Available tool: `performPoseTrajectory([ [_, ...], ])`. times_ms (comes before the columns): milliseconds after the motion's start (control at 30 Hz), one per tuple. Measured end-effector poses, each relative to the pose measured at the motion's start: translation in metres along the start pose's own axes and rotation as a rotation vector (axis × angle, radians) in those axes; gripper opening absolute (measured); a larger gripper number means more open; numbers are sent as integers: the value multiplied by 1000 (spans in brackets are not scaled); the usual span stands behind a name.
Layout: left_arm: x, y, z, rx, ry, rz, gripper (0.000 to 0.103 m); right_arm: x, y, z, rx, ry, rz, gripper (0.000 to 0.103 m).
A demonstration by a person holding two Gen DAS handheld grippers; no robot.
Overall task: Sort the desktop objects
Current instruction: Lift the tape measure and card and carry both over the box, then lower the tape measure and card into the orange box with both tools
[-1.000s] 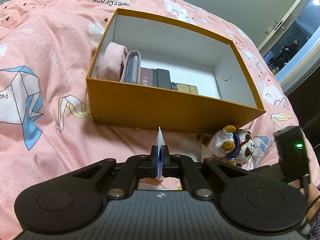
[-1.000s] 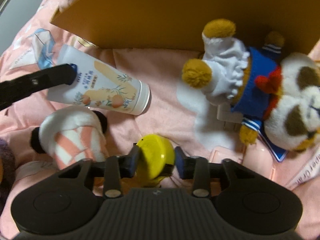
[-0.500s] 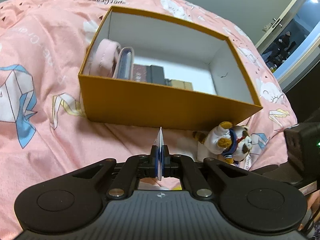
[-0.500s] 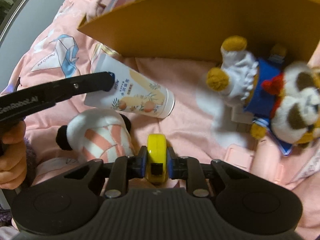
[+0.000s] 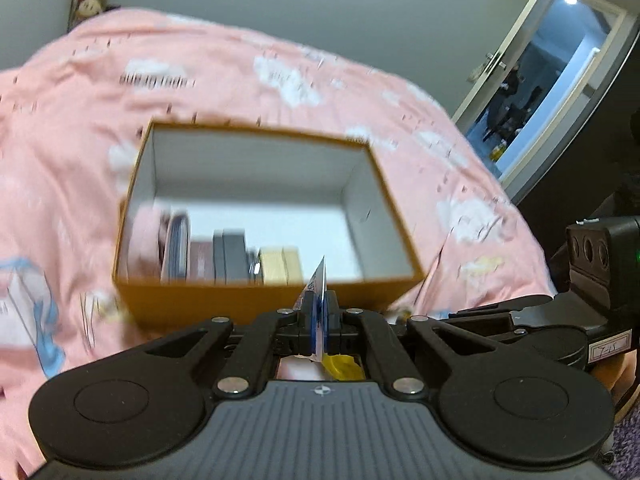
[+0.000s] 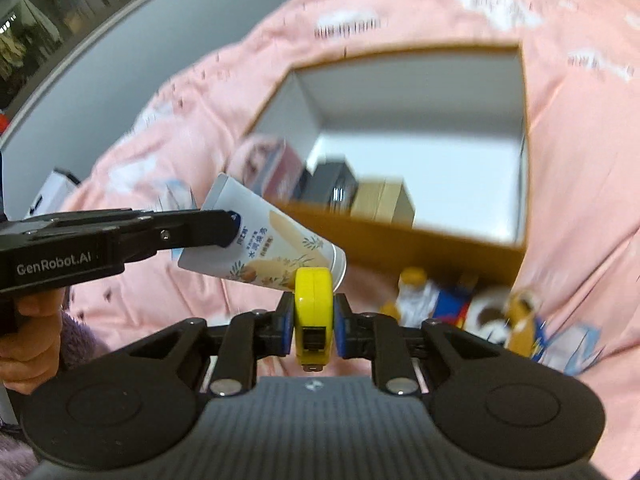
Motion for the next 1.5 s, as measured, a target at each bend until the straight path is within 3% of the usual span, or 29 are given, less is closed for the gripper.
performPoseTrajectory([
  [300, -42, 1, 16, 44, -1, 105, 2, -38, -33, 14, 109, -22, 156, 21],
  [433, -54, 21, 19, 38, -9, 103, 2, -47, -32, 26, 140, -5, 187, 21],
  [600, -58, 54, 17, 6, -13, 49, 2, -51, -10, 45, 216, 15, 162, 21],
  [967, -51, 109, 12, -21, -28, -76, 2, -49, 23, 75, 206, 58, 86, 21],
  [1300, -26, 132, 19, -90, 81, -116, 2, -47, 33, 86, 204, 99, 64, 21],
  [1500, -15, 130, 23, -59, 144, -129, 2, -46, 36, 92, 202, 123, 55, 21],
])
Point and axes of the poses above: each gripper's, at about its wrist camera, not at the fingertips, and y roughly the way its jaws point, z to its right, x to its underside, the point moved 2 cm from there along y, roughly the way its jaws point, and after that the axes turned 8 degrees about -y, right-handed, at the moved point
